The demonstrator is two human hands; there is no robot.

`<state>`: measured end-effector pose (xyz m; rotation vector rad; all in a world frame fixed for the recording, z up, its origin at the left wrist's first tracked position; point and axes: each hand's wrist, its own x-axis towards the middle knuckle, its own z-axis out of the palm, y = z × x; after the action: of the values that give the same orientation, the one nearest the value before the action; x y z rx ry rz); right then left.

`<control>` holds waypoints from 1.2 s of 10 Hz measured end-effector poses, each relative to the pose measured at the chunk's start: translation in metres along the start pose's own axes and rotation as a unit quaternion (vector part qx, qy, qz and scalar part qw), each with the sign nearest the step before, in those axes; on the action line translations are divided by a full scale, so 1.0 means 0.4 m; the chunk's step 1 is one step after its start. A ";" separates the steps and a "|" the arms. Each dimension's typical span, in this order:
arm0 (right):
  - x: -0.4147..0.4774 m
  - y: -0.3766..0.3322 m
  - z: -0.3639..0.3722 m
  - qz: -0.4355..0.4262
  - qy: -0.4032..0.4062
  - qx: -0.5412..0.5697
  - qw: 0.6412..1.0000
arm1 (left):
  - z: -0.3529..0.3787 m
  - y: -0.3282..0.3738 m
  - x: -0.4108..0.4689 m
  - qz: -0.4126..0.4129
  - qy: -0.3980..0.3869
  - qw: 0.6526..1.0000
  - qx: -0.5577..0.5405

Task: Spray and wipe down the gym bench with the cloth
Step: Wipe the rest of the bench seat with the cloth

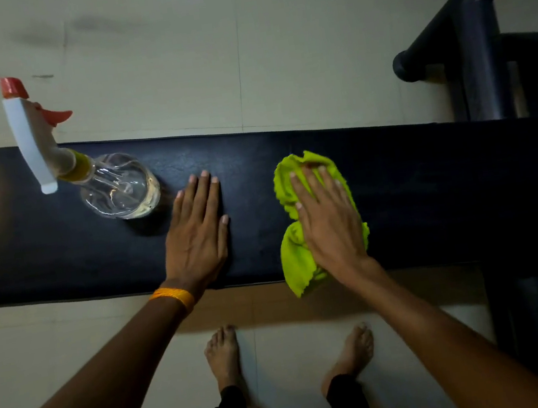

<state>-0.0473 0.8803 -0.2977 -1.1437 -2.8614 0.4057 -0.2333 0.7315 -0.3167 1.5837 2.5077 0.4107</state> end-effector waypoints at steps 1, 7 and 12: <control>0.073 0.009 -0.017 0.066 -0.033 -0.006 0.997 | 0.004 0.003 -0.001 -0.002 -0.005 1.000 0.021; 0.061 -0.045 0.037 0.075 0.034 -0.035 0.996 | 0.005 0.001 -0.007 -0.002 -0.008 1.000 0.017; 0.083 -0.157 0.071 -0.032 0.022 -0.016 0.999 | 0.010 -0.004 -0.010 -0.002 0.004 1.000 -0.018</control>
<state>-0.1173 0.8529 -0.3112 -1.0491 -2.8666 0.3289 -0.2318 0.7278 -0.3213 1.5675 2.4939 0.4615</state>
